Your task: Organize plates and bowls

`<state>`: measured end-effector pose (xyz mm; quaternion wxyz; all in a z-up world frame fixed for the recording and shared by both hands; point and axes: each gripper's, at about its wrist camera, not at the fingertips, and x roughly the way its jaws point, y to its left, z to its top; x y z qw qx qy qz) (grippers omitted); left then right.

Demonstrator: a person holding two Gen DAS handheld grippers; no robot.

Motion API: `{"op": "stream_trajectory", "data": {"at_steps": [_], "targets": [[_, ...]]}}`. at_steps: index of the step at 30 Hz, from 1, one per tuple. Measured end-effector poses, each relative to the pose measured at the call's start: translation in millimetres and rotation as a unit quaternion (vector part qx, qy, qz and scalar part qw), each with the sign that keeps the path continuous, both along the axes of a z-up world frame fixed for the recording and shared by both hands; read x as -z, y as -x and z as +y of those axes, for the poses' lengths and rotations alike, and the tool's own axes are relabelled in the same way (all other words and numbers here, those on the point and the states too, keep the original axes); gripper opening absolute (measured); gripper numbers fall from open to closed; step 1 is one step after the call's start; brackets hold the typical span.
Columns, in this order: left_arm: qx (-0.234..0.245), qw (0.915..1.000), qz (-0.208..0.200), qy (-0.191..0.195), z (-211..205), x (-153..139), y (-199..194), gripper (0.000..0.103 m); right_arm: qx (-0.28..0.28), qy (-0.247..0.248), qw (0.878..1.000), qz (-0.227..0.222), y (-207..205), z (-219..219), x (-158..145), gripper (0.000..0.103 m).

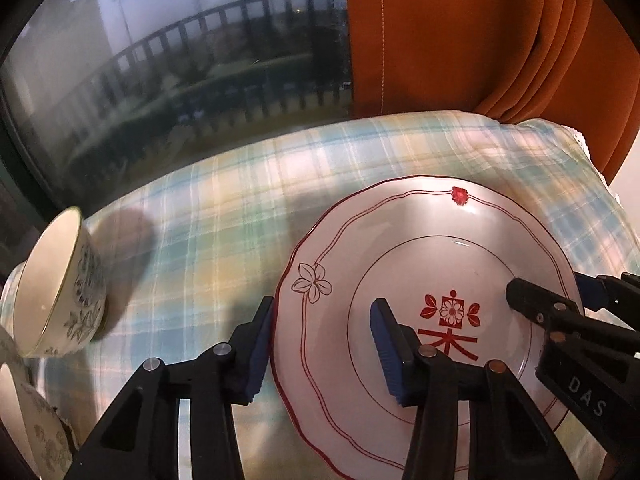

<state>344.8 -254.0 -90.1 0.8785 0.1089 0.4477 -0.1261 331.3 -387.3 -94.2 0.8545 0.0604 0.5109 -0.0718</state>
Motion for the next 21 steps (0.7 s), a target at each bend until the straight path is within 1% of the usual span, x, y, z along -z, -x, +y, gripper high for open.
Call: {"op": "stream_trajectory", "data": {"at_steps": [5,7,12,14,16,19,21], "targets": [[-0.001,1.0,0.01,0.0,20.4,-1.6,19.1,0.049,-0.018,-0.007,1.0,0.014,13.0,12.8,1.3,0.04],[-0.003,0.9999,0.013,0.0,29.7,-1.8,26.4,0.049,-0.031,-0.007,0.999,0.019,18.7,21.8,0.6,0.042],[0.004,0.9999,0.013,-0.004,48.7,-1.7,45.4,0.049,-0.055,-0.013,0.998,0.031,30.5,42.0,1.7,0.043],[0.009,0.9998,0.017,0.004,53.4,-1.6,48.2,0.049,-0.06,-0.015,0.998,0.033,32.3,46.4,2.3,0.043],[0.015,0.9996,0.021,0.009,55.9,0.1,49.3,0.049,-0.059,-0.009,0.998,0.031,33.0,50.0,2.1,0.045],[0.013,0.9997,0.018,0.014,55.6,0.5,49.7,0.049,-0.036,-0.018,0.999,0.024,33.0,49.9,3.3,0.049],[0.011,0.9997,0.016,0.016,55.8,1.1,50.0,0.049,-0.032,-0.009,0.999,0.017,33.4,52.3,3.0,0.049]]}}
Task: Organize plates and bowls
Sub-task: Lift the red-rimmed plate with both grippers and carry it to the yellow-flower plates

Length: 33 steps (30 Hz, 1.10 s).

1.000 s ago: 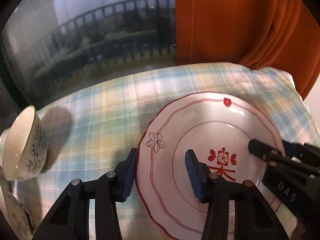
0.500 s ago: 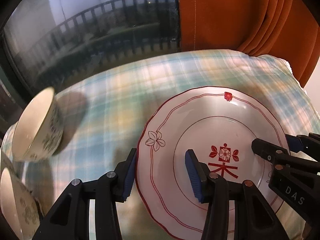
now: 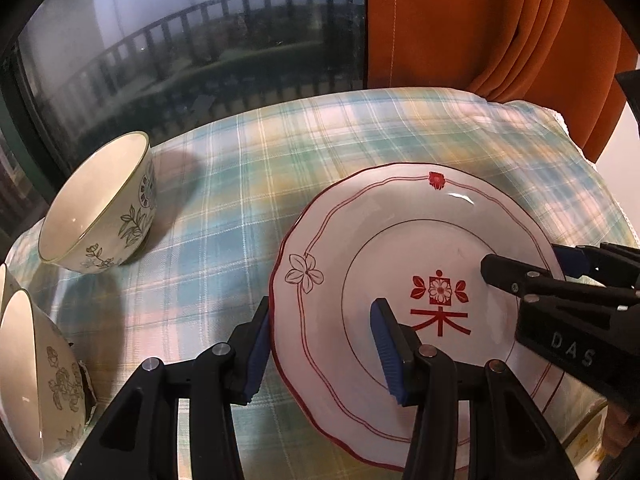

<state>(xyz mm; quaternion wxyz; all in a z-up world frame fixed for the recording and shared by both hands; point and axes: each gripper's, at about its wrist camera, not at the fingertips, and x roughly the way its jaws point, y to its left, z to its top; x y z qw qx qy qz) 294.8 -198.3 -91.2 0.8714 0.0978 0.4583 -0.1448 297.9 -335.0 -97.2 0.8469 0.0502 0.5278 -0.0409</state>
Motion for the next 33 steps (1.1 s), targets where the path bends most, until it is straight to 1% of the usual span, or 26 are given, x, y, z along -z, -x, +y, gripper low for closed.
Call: {"op": "stream_trajectory", "data": {"at_steps": [4,7,10,12,15,19,26,33], "targets": [[-0.006,1.0,-0.003,-0.003,-1.7,0.2,1.3,0.049,-0.001,0.022,1.0,-0.012,3.1,5.5,-0.9,0.049],[-0.017,0.9998,0.002,0.006,1.0,-0.6,1.4,0.049,0.006,0.028,1.0,-0.009,4.2,6.9,-3.0,0.049],[-0.017,0.9997,0.004,0.018,5.3,-5.7,5.4,0.049,0.001,0.047,0.999,-0.016,9.0,13.0,-10.3,0.049],[-0.016,0.9997,-0.008,0.017,7.0,-13.5,11.9,0.049,0.0,0.048,0.999,-0.018,11.1,14.3,-14.5,0.049],[-0.019,0.9992,-0.02,0.031,13.3,-27.9,19.4,0.049,0.003,0.042,0.999,-0.026,17.0,16.5,-25.2,0.049],[-0.016,0.9984,-0.041,0.035,20.5,-44.4,35.2,0.049,0.005,0.043,0.998,-0.046,29.9,22.7,-42.9,0.049],[-0.016,0.9972,-0.055,0.048,33.7,-57.8,55.0,0.049,0.003,0.05,0.996,-0.068,55.9,35.0,-64.6,0.049],[-0.004,0.9962,-0.061,0.063,39.8,-60.8,79.5,0.049,0.012,0.053,0.996,-0.076,81.5,39.9,-71.4,0.049]]}}
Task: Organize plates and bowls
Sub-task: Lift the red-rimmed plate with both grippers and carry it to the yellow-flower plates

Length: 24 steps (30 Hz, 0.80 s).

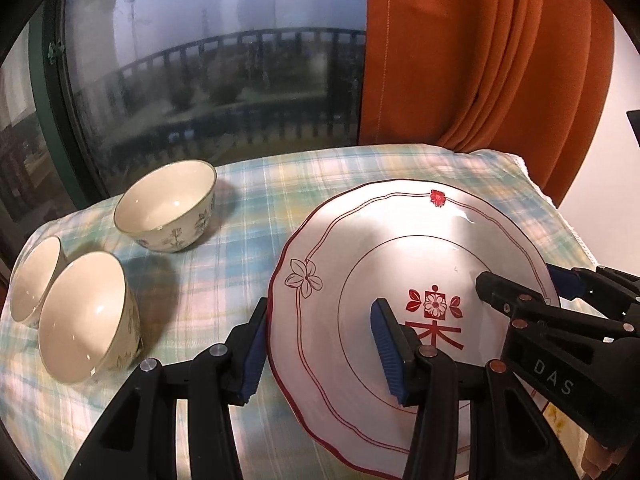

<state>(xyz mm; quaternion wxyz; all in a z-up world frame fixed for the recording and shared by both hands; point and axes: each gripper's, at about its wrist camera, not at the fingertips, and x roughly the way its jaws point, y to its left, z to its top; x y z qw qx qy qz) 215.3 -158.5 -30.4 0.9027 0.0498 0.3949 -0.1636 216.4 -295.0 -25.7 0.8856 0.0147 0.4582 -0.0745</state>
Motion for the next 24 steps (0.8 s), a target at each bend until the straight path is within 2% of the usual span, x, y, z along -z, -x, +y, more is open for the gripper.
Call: {"op": "stream_trajectory", "data": {"at_steps": [10,18,24], "targets": [[0.008,0.9999,-0.001,0.013,2.2,-0.4,47.1,0.049,0.013,0.002,1.0,-0.002,50.9,1.1,0.3,0.049],[0.019,0.9997,-0.015,-0.002,-7.7,-6.4,86.3,0.049,0.015,-0.004,1.0,-0.011,97.5,-1.7,-3.6,0.049],[0.041,0.9989,-0.021,-0.007,-27.1,-5.6,110.7,0.049,0.036,-0.008,0.999,-0.025,128.3,-20.3,-6.5,0.049]]}}
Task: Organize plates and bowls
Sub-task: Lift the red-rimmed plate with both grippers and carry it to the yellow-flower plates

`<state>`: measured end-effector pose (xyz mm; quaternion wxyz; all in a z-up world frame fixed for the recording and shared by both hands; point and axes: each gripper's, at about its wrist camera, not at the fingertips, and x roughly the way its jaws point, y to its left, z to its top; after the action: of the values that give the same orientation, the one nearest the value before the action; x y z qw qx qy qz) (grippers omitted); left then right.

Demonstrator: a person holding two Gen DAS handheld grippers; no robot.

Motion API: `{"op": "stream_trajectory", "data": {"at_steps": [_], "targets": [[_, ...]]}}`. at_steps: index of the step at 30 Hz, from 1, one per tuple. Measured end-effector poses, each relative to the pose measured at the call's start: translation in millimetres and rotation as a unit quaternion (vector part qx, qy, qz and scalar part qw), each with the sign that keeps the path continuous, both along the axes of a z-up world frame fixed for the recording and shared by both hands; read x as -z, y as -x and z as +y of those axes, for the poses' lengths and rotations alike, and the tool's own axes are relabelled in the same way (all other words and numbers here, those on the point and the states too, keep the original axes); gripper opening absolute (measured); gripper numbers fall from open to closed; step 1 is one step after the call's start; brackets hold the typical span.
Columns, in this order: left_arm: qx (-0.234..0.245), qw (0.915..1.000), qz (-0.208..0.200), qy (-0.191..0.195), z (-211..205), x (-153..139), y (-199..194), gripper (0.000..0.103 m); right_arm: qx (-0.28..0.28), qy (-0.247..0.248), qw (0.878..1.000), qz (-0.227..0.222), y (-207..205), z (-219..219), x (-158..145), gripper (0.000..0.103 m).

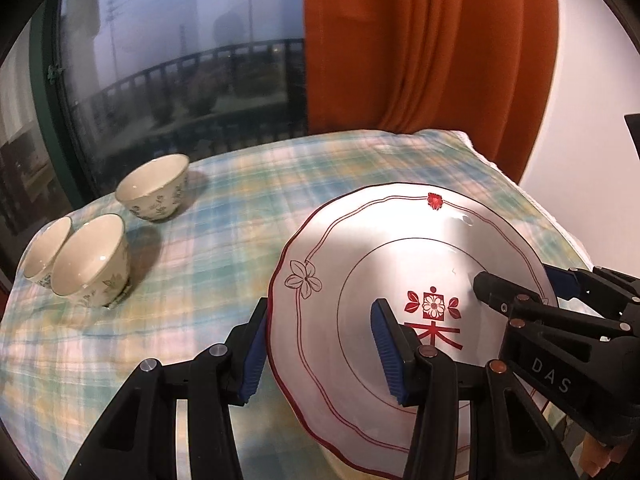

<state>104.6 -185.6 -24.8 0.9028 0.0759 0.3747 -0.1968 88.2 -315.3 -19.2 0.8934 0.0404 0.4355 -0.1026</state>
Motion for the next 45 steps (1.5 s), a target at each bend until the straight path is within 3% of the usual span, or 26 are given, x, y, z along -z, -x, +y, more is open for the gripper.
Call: {"op": "stream_trajectory", "data": {"at_steps": [13,31,40,45], "targets": [[0.03,0.9994,0.014,-0.011,-40.0,17.5,28.5,0.049,0.034,-0.001,0.999,0.007,38.5,-44.4,15.9,0.049],[0.024,0.9981,0.025,-0.051,-44.7,46.5,32.5,0.05,0.025,-0.002,1.0,0.013,45.6,-46.0,35.4,0.049],[0.02,0.9977,0.008,-0.065,-47.0,49.1,34.1,0.056,0.021,-0.009,1.0,0.004,48.6,-43.2,37.2,0.049],[0.013,0.991,-0.048,-0.124,-58.7,57.1,44.2,0.063,0.01,-0.019,1.0,-0.001,50.7,-42.9,35.3,0.049]]}}
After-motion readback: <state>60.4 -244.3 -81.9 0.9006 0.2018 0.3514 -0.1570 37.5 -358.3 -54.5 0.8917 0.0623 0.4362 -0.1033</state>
